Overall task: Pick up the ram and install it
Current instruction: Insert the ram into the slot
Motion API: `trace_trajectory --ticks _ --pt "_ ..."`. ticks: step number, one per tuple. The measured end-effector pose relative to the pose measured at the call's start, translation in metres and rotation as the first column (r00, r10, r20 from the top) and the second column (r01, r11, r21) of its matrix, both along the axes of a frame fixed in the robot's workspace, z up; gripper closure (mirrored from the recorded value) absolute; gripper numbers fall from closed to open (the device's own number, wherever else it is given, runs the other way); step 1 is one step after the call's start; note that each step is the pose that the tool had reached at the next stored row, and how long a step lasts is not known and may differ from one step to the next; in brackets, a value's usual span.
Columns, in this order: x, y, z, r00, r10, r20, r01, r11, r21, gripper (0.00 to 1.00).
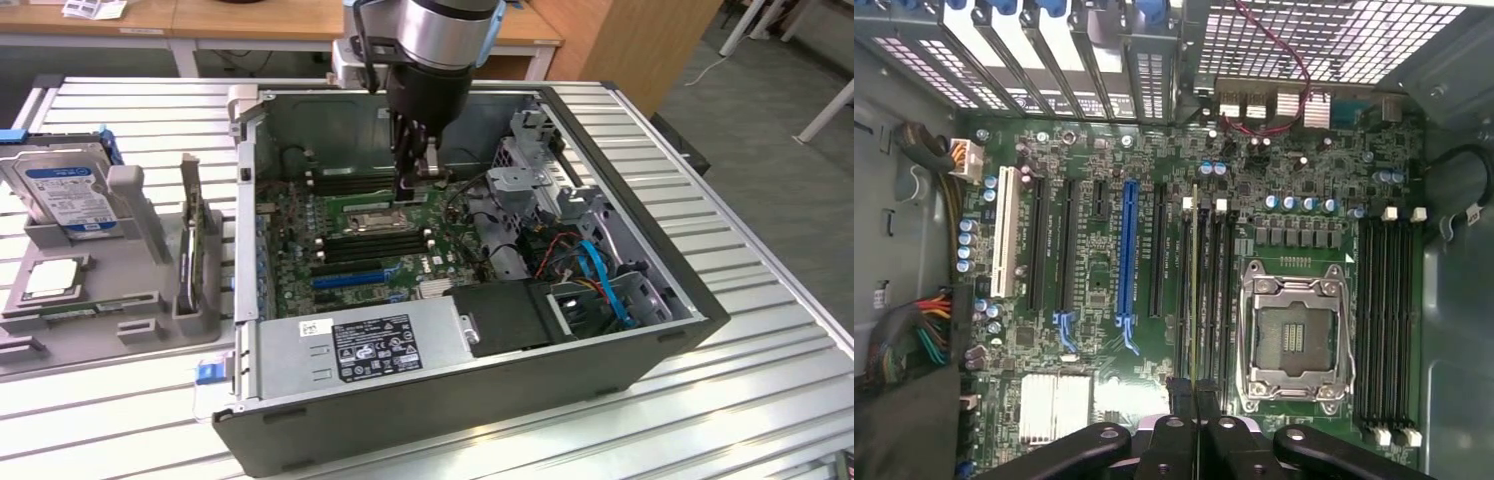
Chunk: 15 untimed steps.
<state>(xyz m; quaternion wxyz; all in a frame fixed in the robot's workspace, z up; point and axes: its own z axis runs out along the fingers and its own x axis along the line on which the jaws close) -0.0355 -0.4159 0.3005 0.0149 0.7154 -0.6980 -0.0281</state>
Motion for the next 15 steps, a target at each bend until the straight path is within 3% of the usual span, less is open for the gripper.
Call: trace_trajectory --ticks 15 --pt "0.0 0.0 -0.0094 1.0 0.0 0.0 0.0 1.0 0.0 0.89"
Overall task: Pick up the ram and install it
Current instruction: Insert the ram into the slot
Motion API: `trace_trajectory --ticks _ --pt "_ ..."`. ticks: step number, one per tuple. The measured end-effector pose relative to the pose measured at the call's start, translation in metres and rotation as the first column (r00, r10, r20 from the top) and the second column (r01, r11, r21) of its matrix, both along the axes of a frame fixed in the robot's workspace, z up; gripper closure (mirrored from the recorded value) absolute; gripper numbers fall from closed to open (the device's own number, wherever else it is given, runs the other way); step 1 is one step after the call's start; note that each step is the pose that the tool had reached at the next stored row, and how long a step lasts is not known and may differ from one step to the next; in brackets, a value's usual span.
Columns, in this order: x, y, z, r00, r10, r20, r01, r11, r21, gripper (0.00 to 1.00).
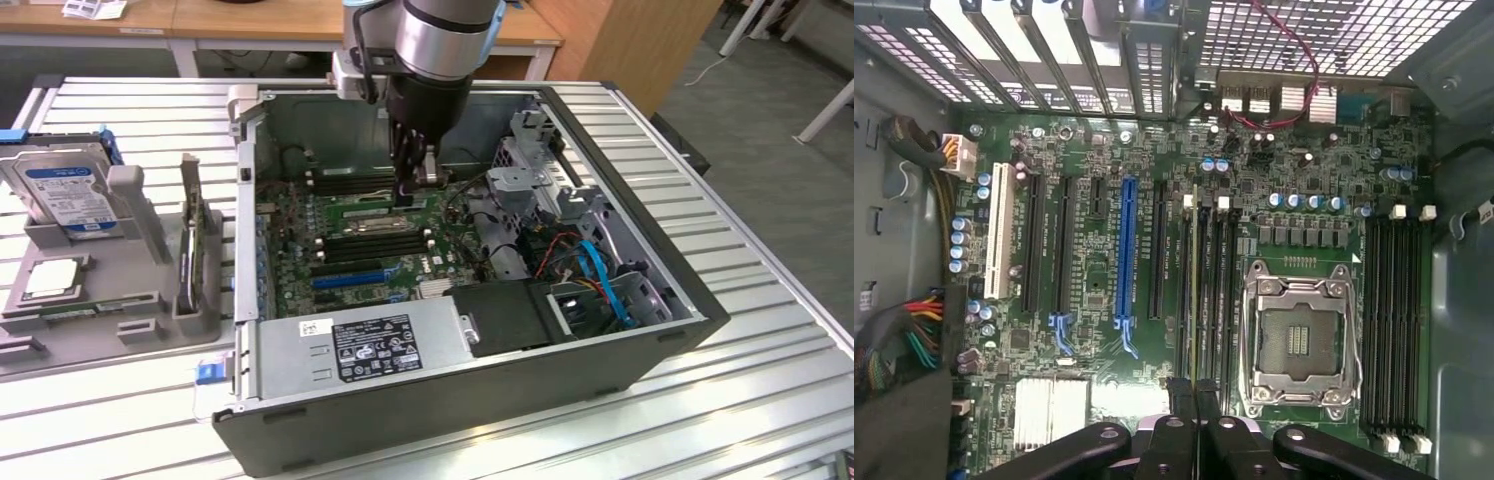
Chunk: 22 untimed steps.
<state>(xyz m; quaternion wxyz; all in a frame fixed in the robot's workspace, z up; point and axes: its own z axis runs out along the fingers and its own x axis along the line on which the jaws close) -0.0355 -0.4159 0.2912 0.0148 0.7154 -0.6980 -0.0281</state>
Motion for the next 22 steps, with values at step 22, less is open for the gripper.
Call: trace_trajectory --ticks 22 --pt "0.0 0.0 -0.0099 1.0 0.0 0.0 0.0 1.0 0.0 0.89"
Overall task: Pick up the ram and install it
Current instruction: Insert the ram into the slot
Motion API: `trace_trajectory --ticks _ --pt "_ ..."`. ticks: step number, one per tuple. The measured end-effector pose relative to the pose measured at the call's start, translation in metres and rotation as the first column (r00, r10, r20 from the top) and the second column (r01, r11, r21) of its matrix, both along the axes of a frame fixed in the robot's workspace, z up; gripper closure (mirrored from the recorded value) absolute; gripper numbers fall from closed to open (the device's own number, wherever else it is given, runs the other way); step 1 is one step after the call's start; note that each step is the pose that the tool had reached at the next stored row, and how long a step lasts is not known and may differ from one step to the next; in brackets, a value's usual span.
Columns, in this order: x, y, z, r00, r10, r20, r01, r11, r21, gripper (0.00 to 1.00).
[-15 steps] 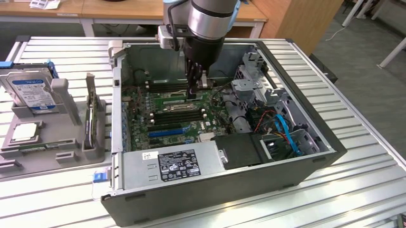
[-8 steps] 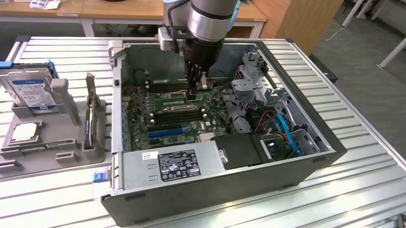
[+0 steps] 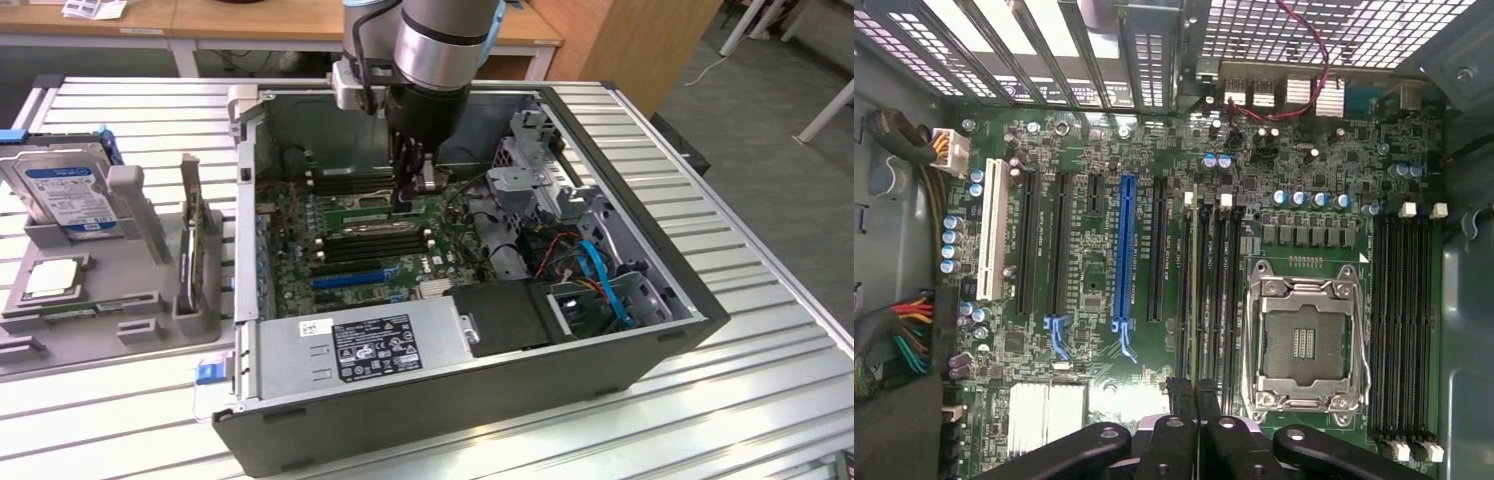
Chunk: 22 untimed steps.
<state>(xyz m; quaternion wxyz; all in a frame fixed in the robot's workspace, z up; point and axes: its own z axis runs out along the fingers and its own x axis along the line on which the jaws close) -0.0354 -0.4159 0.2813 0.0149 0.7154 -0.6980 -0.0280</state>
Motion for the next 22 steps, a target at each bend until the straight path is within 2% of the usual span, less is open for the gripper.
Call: trace_trajectory --ticks 22 --pt "0.0 0.0 -0.0096 1.0 -0.001 0.0 0.001 1.0 0.0 0.89"
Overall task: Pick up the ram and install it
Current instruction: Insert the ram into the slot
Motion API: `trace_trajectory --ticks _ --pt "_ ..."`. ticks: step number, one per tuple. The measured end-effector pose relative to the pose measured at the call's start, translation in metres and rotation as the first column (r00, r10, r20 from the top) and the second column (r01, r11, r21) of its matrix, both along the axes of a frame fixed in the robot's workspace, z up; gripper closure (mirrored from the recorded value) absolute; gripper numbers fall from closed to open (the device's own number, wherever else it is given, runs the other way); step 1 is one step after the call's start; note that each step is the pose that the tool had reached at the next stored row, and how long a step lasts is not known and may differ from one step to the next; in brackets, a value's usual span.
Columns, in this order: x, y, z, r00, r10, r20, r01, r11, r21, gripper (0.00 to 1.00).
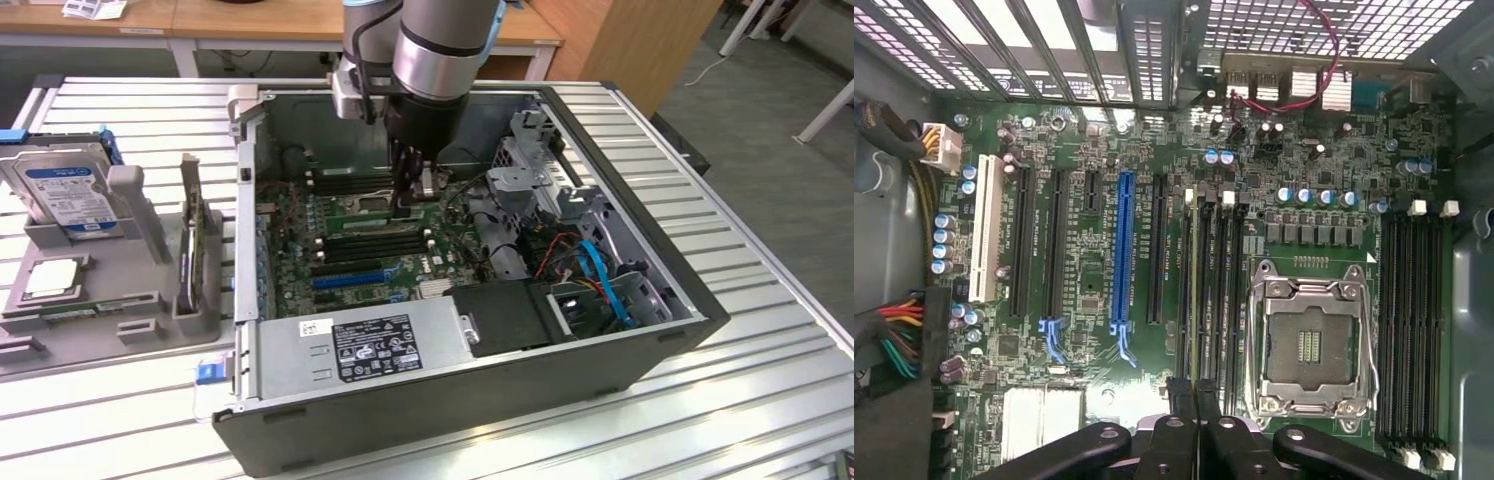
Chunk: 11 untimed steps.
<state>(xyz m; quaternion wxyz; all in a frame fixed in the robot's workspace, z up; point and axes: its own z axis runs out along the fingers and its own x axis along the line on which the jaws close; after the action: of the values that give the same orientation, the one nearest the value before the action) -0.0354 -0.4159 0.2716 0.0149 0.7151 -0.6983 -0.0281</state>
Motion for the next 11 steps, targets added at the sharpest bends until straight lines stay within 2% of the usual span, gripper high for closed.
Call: trace_trajectory --ticks 11 --pt "0.0 0.0 -0.0063 1.0 -0.001 0.0 0.001 1.0 -0.0001 0.89"
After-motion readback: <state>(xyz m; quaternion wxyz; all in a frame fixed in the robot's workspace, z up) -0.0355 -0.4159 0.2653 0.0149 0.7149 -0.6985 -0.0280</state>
